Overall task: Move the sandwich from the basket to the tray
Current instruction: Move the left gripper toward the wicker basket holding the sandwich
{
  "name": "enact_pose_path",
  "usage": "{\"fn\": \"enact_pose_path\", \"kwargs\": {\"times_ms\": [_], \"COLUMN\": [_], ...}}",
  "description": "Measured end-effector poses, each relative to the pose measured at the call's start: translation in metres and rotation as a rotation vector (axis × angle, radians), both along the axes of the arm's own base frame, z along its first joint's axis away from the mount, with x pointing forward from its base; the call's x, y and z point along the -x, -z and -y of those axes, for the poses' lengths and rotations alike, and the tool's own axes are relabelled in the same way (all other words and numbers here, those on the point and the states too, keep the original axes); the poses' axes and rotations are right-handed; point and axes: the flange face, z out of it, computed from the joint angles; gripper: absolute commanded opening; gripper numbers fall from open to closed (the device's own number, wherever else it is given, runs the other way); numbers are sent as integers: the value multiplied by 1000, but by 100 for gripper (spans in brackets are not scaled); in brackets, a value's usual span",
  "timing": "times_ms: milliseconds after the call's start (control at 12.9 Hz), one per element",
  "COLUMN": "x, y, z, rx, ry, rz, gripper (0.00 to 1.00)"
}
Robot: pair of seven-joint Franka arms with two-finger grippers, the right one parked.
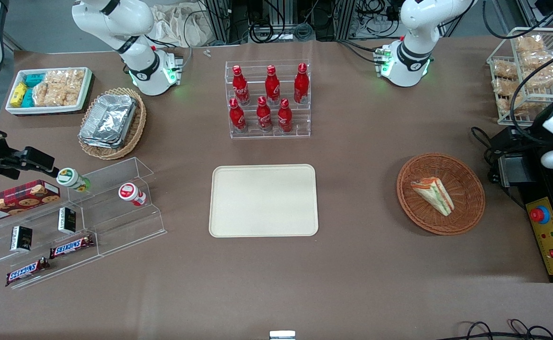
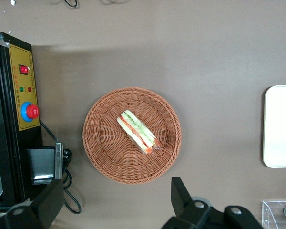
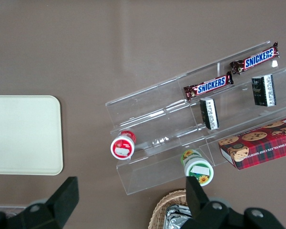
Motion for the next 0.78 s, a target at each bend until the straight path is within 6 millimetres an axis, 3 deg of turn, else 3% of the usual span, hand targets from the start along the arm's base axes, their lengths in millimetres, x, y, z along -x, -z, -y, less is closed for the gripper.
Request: {"fn": "enact_pose_path", "kwargs": {"times_ms": [466, 777], "x": [2, -2], "y": [6, 44], "z": [0, -2], "rx": [0, 9], "ry": [-9, -88], "rz": [-30, -111], "gripper": [100, 98]}}
